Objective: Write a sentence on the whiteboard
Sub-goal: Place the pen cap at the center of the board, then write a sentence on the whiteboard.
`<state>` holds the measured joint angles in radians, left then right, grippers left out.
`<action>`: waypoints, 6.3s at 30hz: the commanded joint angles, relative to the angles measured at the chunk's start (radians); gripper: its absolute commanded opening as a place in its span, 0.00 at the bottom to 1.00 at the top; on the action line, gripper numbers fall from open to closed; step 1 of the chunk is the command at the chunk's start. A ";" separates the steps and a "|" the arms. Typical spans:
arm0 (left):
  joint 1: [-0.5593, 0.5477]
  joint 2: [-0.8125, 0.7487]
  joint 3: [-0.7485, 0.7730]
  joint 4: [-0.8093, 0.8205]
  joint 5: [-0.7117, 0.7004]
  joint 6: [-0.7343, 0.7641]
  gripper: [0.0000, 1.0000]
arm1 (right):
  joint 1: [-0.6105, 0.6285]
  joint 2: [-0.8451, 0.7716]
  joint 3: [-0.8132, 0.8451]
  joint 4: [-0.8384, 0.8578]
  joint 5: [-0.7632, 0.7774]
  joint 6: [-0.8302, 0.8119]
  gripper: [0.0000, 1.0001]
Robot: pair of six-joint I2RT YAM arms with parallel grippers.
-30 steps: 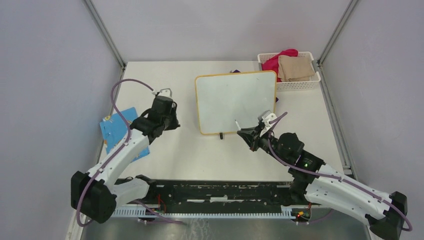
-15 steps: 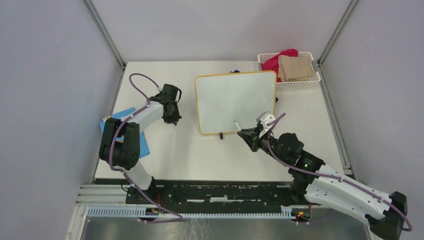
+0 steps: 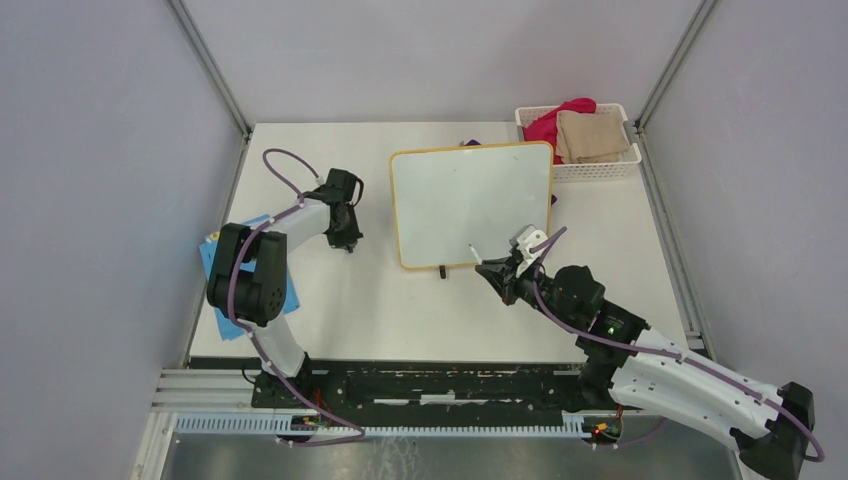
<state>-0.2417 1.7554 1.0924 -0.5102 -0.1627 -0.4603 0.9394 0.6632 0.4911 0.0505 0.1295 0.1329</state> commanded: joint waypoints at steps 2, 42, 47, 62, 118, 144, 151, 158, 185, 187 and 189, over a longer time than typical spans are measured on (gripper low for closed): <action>0.005 0.020 0.014 0.038 -0.003 -0.012 0.09 | -0.002 0.004 0.020 0.031 -0.004 -0.007 0.00; -0.018 -0.724 -0.109 0.274 0.263 0.020 0.89 | -0.002 0.036 0.134 -0.048 -0.021 -0.086 0.00; -0.072 -0.816 -0.104 0.423 0.416 0.019 1.00 | -0.002 0.050 0.191 -0.097 -0.030 -0.146 0.00; -0.118 -0.692 -0.183 0.895 0.685 -0.207 1.00 | -0.002 0.064 0.207 -0.031 -0.183 -0.221 0.00; -0.427 -0.780 -0.198 0.686 1.153 0.097 0.36 | -0.003 0.196 0.451 -0.196 -0.614 -0.234 0.00; -0.430 -0.894 -0.187 0.694 0.828 0.074 0.02 | -0.002 0.032 0.411 -0.123 -0.404 -0.163 0.64; -0.430 -0.987 -0.153 0.747 0.512 0.006 0.02 | -0.003 -0.059 0.363 -0.058 -0.290 -0.110 0.64; -0.430 -1.038 -0.121 0.827 0.308 -0.063 0.02 | -0.003 -0.013 0.281 0.121 -0.228 -0.056 0.63; -0.430 -0.867 -0.084 1.294 0.602 -0.428 0.02 | -0.229 0.331 0.436 0.966 -0.775 0.642 0.70; -0.431 -0.850 -0.087 1.307 0.631 -0.444 0.02 | -0.233 0.326 0.436 0.949 -0.776 0.646 0.70; -0.431 -0.842 -0.094 1.317 0.647 -0.452 0.02 | -0.241 0.319 0.442 0.933 -0.779 0.644 0.70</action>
<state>-0.6701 0.8902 1.0115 0.7151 0.4038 -0.8234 0.7113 1.0061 0.9150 0.9703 -0.6289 0.7525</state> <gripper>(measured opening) 0.174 0.702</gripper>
